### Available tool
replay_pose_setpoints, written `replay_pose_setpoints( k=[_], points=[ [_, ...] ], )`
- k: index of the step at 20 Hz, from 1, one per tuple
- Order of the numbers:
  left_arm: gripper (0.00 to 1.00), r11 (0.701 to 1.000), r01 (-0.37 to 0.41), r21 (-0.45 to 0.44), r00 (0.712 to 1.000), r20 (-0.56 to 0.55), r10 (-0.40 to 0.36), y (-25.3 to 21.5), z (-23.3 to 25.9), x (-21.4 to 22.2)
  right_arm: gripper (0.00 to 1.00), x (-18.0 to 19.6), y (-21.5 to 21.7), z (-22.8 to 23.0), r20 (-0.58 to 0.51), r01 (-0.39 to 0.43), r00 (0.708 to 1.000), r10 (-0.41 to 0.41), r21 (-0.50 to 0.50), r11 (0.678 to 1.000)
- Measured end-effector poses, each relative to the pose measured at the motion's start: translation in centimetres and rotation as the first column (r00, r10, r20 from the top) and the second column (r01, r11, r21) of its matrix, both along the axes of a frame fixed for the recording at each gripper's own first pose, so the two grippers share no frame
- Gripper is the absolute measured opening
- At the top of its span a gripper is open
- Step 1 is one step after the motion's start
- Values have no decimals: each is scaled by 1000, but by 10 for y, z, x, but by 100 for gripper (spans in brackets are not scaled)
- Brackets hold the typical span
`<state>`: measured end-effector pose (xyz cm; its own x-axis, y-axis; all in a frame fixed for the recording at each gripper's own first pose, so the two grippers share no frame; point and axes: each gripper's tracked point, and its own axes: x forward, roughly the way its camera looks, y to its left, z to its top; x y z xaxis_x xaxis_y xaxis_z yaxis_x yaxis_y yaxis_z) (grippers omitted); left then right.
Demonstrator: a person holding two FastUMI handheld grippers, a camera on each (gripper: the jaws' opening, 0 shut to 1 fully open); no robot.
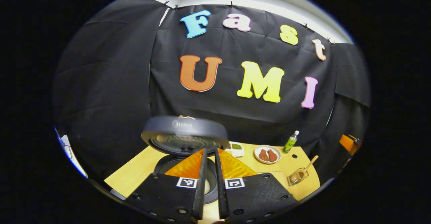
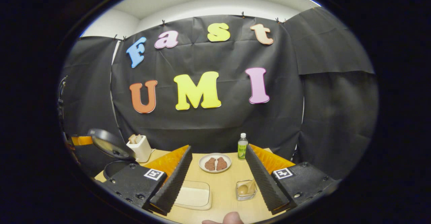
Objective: Close the left gripper, press the button to open the rice cooker; take a wooden spoon from the chopstick holder with the right hand, scoop a spoonful of rice and pour it into the rice cooker, then put the wooden spoon back into the chopstick holder.
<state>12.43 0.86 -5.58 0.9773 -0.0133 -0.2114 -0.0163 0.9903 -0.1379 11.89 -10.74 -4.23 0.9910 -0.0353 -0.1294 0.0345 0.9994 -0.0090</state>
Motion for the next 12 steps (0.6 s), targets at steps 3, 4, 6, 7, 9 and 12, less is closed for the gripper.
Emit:
replay_pose_setpoints(
  k=[3,4,6,7,9,12],
  points=[
    [56,1000,12,13,998,56,-12,-21,8,-2,100,-2,-15,-3,-5,13,1000,-13,-24,1000],
    [77,1000,16,19,998,59,-17,-26,7,-2,100,-2,-20,-7,-13,16,1000,-17,-31,999],
    [87,999,8,40,998,68,-10,-33,6,-6,96,-3,-33,-11,-24,29,999,-30,-34,999],
    [95,999,4,52,997,78,-8,-37,9,-9,96,-2,-40,-13,-26,38,999,-39,-33,999],
    [95,997,-20,69,994,109,13,-38,17,-11,96,1,-52,-21,-38,52,998,-53,-25,998],
    [95,998,-22,64,989,149,13,-49,29,-14,100,10,-70,-43,-87,78,993,-77,10,997]
  ],
)
